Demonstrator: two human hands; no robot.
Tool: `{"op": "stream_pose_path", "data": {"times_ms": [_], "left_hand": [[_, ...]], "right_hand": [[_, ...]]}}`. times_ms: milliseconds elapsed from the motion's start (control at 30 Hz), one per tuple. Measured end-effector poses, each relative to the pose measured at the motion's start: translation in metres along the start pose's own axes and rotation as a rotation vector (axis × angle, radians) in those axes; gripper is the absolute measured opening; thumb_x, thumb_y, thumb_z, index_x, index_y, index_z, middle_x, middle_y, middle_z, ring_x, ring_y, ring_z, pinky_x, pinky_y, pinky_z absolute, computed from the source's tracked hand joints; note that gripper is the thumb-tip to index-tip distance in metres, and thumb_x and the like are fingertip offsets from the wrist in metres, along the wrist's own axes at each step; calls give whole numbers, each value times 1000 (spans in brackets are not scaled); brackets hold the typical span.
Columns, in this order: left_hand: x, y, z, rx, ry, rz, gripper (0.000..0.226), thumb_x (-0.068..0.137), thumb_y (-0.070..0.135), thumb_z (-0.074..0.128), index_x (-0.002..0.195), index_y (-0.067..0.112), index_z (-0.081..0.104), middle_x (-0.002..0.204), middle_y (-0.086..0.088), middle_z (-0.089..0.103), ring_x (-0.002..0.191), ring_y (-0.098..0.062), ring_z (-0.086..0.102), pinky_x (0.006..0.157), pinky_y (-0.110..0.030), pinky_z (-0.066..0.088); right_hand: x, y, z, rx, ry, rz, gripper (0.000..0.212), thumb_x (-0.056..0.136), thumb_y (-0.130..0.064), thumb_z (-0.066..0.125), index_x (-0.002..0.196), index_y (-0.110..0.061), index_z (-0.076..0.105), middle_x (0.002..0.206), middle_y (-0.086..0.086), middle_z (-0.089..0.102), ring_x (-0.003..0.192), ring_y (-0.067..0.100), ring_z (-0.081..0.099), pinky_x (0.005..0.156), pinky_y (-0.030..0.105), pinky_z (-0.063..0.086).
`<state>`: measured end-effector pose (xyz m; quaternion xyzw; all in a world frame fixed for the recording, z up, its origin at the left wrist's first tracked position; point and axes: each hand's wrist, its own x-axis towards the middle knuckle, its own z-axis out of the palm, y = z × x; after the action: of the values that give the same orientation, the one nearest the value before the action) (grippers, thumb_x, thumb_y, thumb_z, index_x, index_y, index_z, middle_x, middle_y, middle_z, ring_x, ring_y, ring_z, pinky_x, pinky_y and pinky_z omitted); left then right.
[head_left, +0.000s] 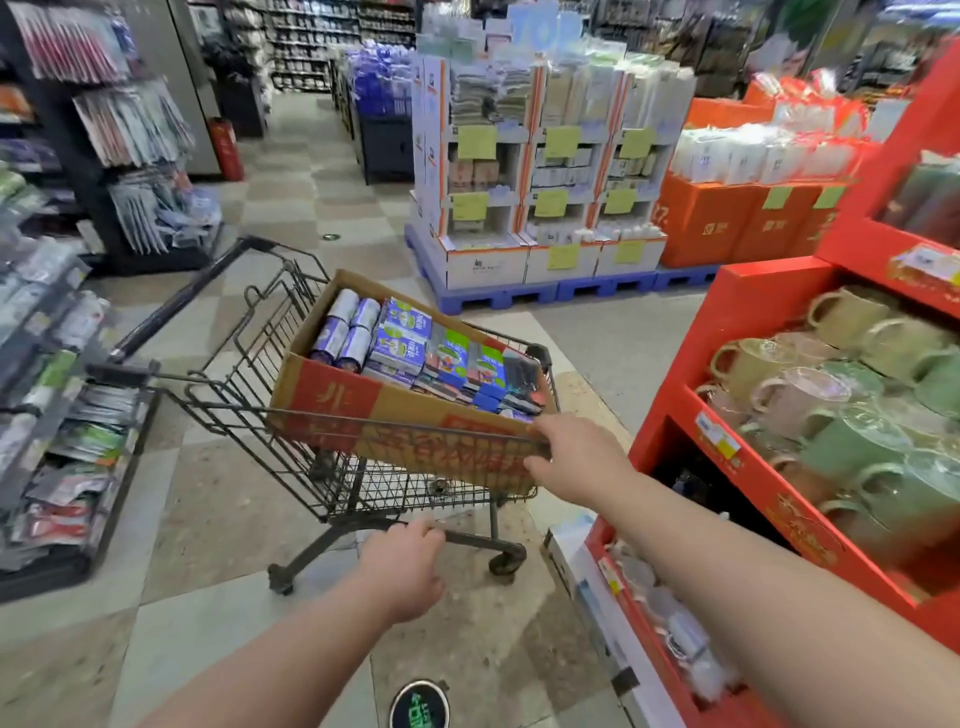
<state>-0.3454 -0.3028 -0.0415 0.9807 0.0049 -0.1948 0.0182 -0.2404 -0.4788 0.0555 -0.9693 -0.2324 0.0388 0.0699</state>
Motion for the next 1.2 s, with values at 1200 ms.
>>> {"op": "stream_pose_path", "data": {"times_ms": [1200], "left_hand": [[287,-160,-179,-123,212,-229,42,95,38,47,131,18,46,129,-3,48,118,-24,50,92,-39,46]], "right_hand": [[310,31,107,27,-455,-171,42,92,-37,49,131,-23,49,134,3,52,125,25,48,99,33,41]]}}
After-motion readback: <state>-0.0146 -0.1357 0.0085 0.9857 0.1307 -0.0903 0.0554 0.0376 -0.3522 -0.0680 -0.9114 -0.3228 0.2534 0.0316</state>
